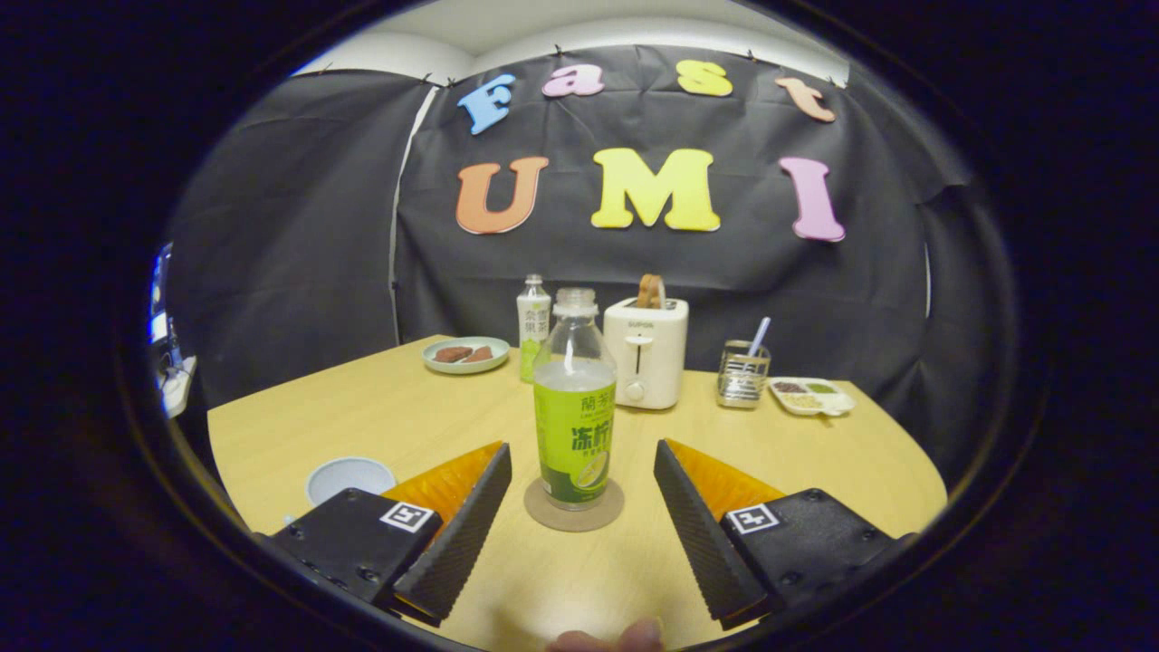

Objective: Take the bottle from table, then pour the juice into the cup, finally place the bottle on the coaster

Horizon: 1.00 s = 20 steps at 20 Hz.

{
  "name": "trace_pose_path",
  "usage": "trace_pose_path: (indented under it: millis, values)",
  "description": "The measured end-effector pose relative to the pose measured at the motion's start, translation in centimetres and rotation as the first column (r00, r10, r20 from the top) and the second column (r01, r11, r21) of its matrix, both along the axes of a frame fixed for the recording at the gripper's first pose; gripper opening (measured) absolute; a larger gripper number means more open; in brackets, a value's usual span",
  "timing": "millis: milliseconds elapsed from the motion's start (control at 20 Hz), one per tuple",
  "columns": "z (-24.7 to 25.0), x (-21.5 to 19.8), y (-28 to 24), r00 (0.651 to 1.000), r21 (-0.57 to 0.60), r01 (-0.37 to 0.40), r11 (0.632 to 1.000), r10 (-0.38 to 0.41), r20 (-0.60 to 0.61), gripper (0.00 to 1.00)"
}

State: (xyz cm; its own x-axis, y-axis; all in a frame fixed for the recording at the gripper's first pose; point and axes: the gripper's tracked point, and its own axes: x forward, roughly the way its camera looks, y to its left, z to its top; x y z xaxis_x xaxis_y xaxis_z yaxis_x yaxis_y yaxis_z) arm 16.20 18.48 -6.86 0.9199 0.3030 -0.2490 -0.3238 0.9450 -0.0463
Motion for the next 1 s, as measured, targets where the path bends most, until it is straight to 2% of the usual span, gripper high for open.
trace_pose_path:
  millis: [150, 500, 600, 700, 800, 1000]
  values:
    - [2.9, -4.9, -2.4, 0.995, 0.007, 0.061, 0.998, -0.061, 0.081, 1.00]
    - [9.8, -14.9, -6.0, 0.960, 0.005, 0.100, 0.995, -0.098, 0.261, 1.00]
    - [10.2, -16.5, -6.1, 0.959, 0.019, 0.085, 0.996, -0.087, 0.270, 1.00]
    - [11.1, -17.5, -7.7, 0.952, 0.040, 0.103, 0.994, -0.110, 0.287, 1.00]
    - [10.6, -18.5, -7.7, 0.959, 0.069, 0.084, 0.994, -0.100, 0.265, 1.00]
    - [11.5, -19.6, -9.5, 0.950, 0.074, 0.108, 0.991, -0.125, 0.286, 1.00]
